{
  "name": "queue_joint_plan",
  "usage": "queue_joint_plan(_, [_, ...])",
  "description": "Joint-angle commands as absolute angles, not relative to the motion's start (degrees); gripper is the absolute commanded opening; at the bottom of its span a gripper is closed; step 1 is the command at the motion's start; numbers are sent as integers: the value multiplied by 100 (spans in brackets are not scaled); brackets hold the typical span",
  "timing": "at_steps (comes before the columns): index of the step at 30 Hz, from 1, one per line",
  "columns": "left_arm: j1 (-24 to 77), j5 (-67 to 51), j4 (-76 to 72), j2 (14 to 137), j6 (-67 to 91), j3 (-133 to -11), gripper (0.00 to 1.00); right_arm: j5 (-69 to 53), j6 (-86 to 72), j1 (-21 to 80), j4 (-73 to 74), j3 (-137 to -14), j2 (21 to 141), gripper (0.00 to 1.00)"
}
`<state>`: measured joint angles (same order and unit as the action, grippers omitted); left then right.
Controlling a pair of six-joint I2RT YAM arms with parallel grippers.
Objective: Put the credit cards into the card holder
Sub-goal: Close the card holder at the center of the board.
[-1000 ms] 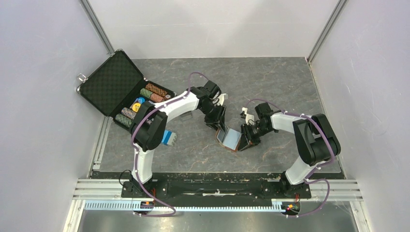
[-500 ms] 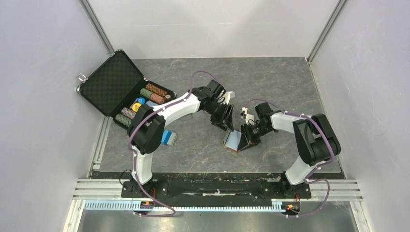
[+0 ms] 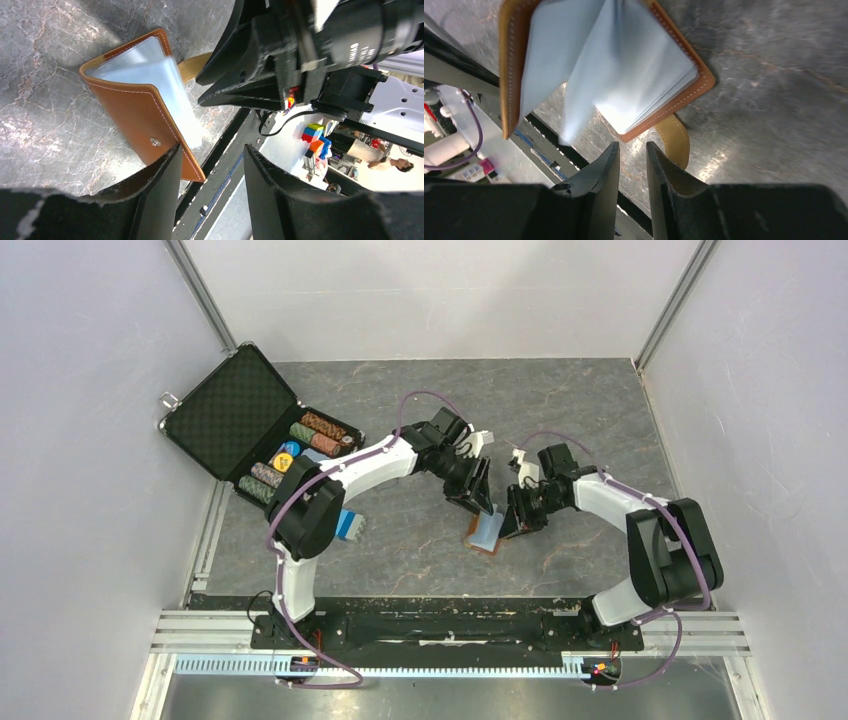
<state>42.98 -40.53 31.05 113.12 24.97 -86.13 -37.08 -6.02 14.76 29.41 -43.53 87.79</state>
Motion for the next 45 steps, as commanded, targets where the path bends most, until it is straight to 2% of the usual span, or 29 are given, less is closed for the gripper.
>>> queue_joint_plan(1, [4342, -4375, 2900, 11488, 2691, -8696, 56, -3399, -678, 1262, 3023, -4592, 8472, 29])
queue_joint_plan(15, [4465, -4623, 2902, 11784, 2630, -9002, 62, -3288, -662, 1028, 3116, -4922, 8414, 29])
queue_joint_plan(16, [4473, -4632, 2900, 11768, 2615, -9040, 69, -3273, -664, 1020, 3112, -4942, 8400, 29])
queue_joint_plan(18, [4495, -4793, 2892, 11756, 2546, -9098, 92, -3261, -675, 993, 3121, -4994, 8380, 29])
queue_joint_plan(19, [4508, -4842, 2894, 11769, 2515, -9136, 100, -3263, -668, 984, 3143, -5028, 8398, 29])
queue_joint_plan(20, [4530, -4888, 2885, 11790, 2497, -9153, 100, -3265, -652, 969, 3159, -5079, 8413, 29])
queue_joint_plan(38, [4778, -4363, 3126, 12649, 2292, -9357, 99, -3382, -545, 799, 3274, -5622, 8606, 27])
queue_joint_plan(41, [4781, -4304, 3202, 12773, 2242, -9420, 90, -3455, -512, 800, 3233, -5527, 8705, 23])
queue_joint_plan(43, [4781, -4259, 3243, 12779, 2201, -9429, 74, -3554, -515, 800, 3148, -5384, 8799, 19])
queue_joint_plan(45, [4781, -4192, 3273, 12750, 2182, -9405, 66, -3674, -541, 798, 3029, -5241, 8920, 16])
